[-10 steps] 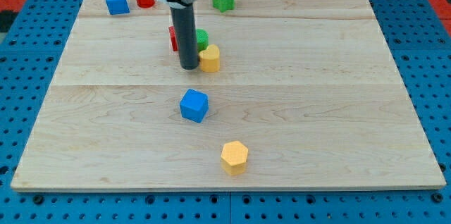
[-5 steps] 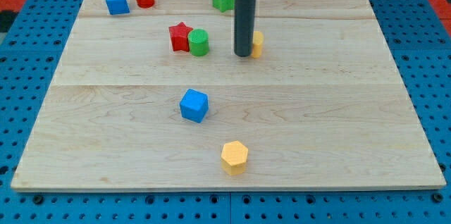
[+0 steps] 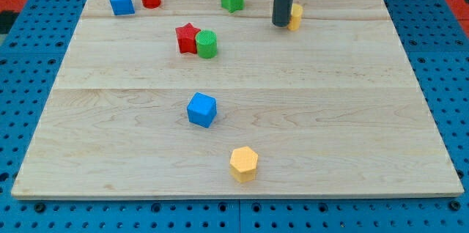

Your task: Push the yellow heart towards the top right

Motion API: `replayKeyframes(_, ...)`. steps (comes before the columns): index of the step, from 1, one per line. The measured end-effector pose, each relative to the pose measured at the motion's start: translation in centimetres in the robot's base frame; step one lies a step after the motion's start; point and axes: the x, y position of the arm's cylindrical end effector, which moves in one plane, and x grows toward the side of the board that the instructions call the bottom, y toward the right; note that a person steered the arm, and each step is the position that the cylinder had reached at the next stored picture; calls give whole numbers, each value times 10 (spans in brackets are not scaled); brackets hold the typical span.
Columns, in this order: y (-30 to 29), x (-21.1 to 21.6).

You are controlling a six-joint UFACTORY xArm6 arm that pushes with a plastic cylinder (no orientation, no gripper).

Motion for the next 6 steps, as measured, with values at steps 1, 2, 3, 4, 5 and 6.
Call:
replayKeyframes(1,19,-4)
replayKeyframes(2,36,-11)
replayKeyframes(3,53,-17)
replayKeyframes(4,70,-18)
replayKeyframes(5,79,-21)
replayKeyframes(6,84,-32)
